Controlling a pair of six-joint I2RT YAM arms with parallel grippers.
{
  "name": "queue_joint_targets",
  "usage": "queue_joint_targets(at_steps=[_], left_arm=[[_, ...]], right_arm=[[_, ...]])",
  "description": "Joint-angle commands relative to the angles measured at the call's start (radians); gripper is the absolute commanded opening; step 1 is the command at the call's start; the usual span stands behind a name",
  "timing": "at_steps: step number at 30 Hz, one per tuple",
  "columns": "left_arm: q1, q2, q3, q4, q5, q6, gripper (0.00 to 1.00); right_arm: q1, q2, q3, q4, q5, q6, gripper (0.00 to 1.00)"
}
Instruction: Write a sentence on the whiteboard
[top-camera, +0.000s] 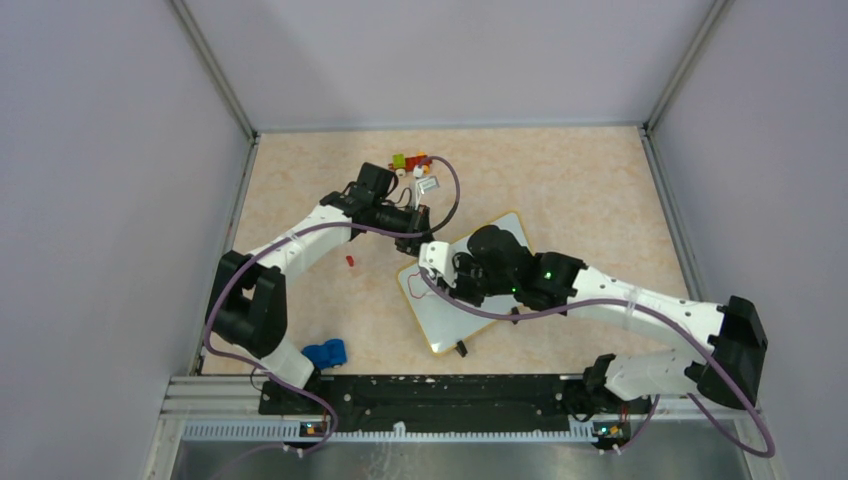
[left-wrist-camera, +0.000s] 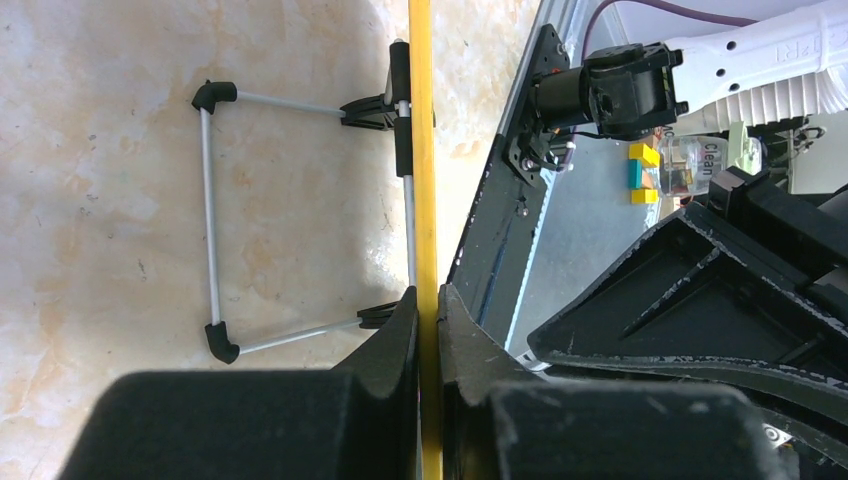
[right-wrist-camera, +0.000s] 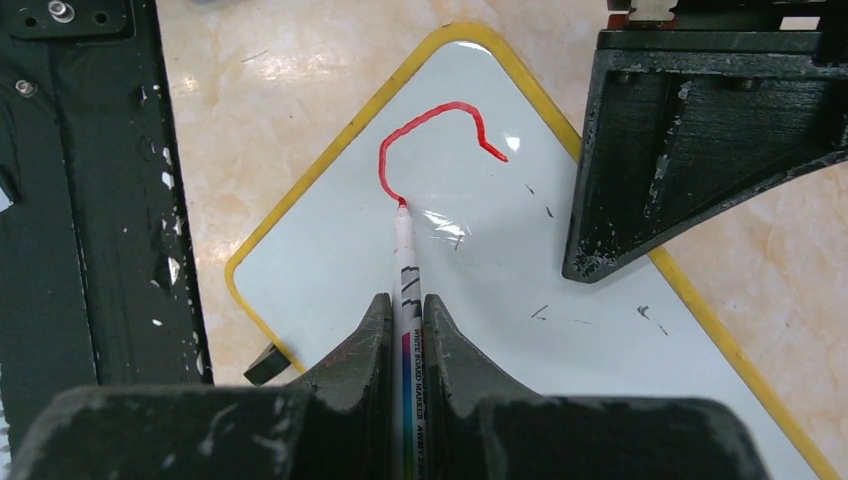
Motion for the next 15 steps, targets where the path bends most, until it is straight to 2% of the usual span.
queue_joint_targets(at_steps=[1, 7, 15], left_arm=[[-0.006, 0.014, -0.016, -0.003, -0.024, 0.052, 0.0], [-0.007, 0.012, -0.015, -0.007, -0.013, 0.057, 0.0], [-0.007, 0.009, -0.016, -0.01, -0.008, 0.061, 0.0]], right_arm=[[-0.009, -0.036, 0.013, -0.008, 0.044, -0.016, 0.0], [-0.019, -0.052, 0.07, -0.05, -0.03, 0.002, 0.0], [-0.028, -0.045, 0.074, -0.026, 0.001, 0.02, 0.0]])
